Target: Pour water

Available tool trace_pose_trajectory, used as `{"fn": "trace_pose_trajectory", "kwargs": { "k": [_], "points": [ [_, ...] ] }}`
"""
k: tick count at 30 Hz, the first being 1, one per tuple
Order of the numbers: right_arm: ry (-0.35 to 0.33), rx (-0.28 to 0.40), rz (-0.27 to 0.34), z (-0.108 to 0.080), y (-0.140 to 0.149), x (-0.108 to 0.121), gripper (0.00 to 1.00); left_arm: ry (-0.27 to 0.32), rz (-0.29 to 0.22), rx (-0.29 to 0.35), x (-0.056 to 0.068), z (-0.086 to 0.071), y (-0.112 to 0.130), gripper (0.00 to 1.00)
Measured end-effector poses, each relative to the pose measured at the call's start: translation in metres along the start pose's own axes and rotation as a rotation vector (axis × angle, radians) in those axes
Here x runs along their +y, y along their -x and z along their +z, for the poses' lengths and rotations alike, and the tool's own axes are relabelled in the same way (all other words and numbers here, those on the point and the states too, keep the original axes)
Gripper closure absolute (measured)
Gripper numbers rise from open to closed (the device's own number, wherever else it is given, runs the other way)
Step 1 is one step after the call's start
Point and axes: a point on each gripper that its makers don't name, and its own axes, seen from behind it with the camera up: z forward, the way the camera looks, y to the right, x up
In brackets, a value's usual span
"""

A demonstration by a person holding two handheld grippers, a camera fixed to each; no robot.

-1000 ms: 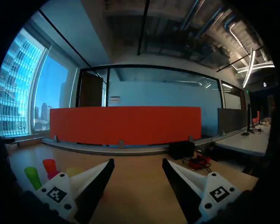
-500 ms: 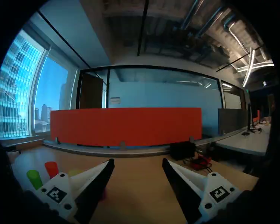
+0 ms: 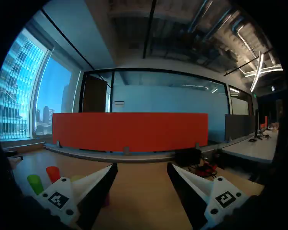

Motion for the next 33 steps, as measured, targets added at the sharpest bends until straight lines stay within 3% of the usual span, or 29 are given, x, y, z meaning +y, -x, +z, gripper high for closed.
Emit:
{"fn": "trace_pose_trajectory", "kwargs": {
  "k": [15,33],
  "points": [
    [0.005,0.002,0.005,-0.002,0.001,0.005,0.0,0.007,0.004,-0.005,0.002,0.001,0.0,0.0],
    [-0.045,0.035,-0.045,0.011,0.016,-0.002,0.0,0.007,0.004,-0.005,0.002,0.001,0.0,0.0]
  ]
}}
